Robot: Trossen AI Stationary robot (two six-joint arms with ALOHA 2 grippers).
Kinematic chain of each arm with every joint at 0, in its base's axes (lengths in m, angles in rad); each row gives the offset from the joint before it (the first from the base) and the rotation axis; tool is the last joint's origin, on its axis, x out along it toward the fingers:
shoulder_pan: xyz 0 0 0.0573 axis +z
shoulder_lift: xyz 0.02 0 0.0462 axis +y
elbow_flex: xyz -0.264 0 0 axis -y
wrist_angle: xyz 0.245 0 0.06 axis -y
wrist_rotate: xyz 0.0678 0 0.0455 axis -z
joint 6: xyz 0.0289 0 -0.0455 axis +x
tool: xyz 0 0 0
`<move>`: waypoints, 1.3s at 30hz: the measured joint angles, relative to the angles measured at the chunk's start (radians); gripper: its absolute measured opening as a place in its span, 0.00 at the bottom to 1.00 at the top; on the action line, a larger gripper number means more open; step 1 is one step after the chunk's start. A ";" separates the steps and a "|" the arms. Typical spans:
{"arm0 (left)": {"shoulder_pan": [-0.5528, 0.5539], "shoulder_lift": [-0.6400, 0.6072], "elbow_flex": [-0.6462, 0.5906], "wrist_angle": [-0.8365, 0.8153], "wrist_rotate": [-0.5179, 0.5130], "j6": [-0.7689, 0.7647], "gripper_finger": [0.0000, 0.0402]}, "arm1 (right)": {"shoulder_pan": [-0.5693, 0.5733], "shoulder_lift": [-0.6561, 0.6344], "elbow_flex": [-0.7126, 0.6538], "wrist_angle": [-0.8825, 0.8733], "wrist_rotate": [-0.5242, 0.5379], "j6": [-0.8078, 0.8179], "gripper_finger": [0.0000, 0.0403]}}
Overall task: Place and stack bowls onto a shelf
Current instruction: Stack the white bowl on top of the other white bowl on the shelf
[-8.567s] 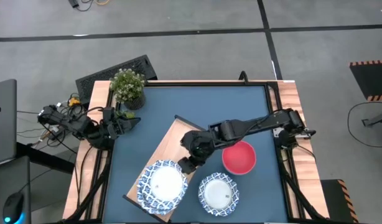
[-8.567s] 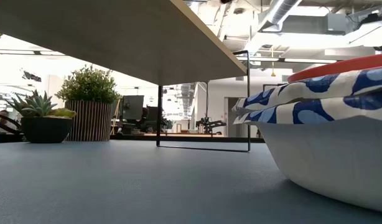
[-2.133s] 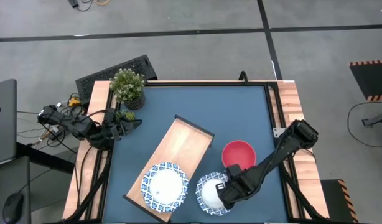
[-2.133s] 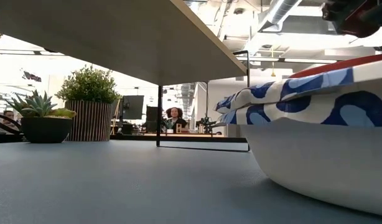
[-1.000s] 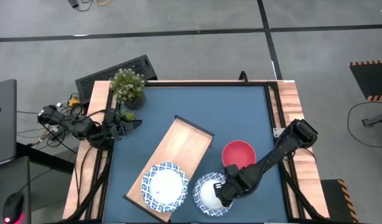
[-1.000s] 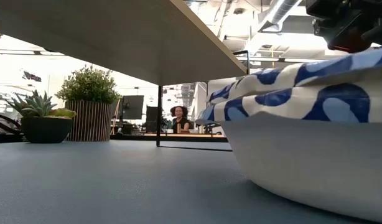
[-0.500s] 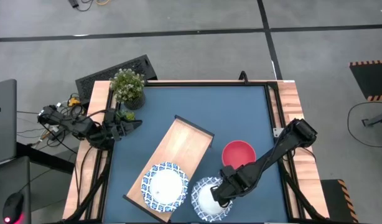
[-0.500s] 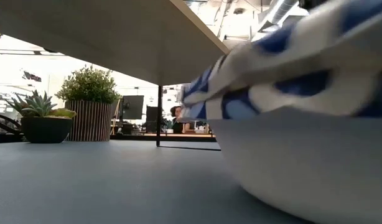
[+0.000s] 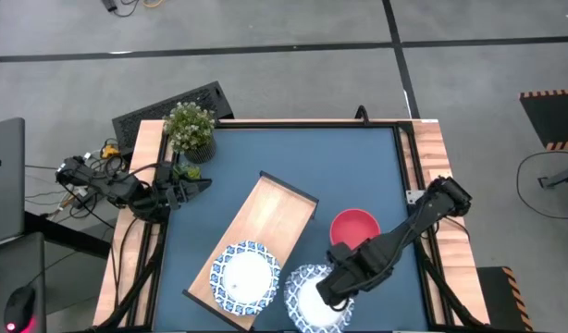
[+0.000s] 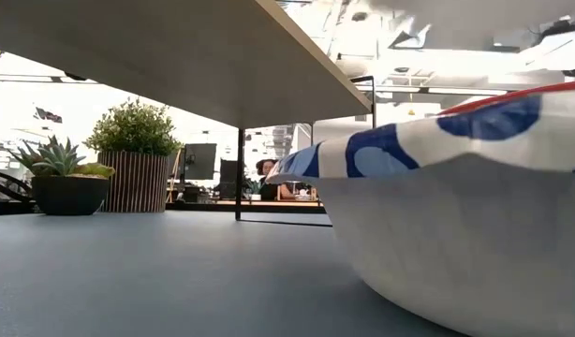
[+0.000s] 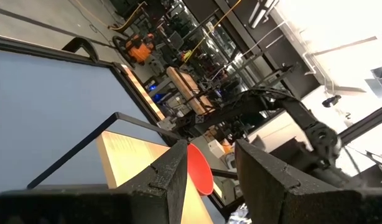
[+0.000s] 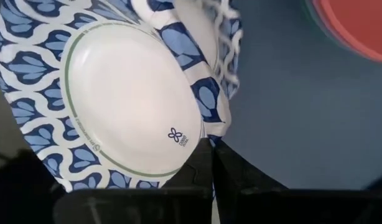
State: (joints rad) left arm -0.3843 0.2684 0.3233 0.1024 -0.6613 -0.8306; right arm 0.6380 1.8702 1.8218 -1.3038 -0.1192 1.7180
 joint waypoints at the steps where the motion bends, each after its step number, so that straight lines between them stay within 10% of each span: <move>1: 0.000 0.000 0.000 0.000 0.000 -0.002 0.30 | 0.008 0.000 0.036 -0.030 -0.010 -0.003 0.05; 17: 0.000 0.000 0.000 0.000 0.003 -0.004 0.30 | -0.052 -0.002 0.502 -0.103 0.286 -0.187 0.05; 39: 0.000 0.000 0.000 -0.007 0.024 -0.005 0.30 | -0.359 0.170 0.494 0.202 0.087 -0.602 0.05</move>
State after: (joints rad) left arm -0.3843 0.2680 0.3233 0.0956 -0.6369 -0.8352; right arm 0.2794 2.0400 2.3153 -1.1017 -0.0322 1.1160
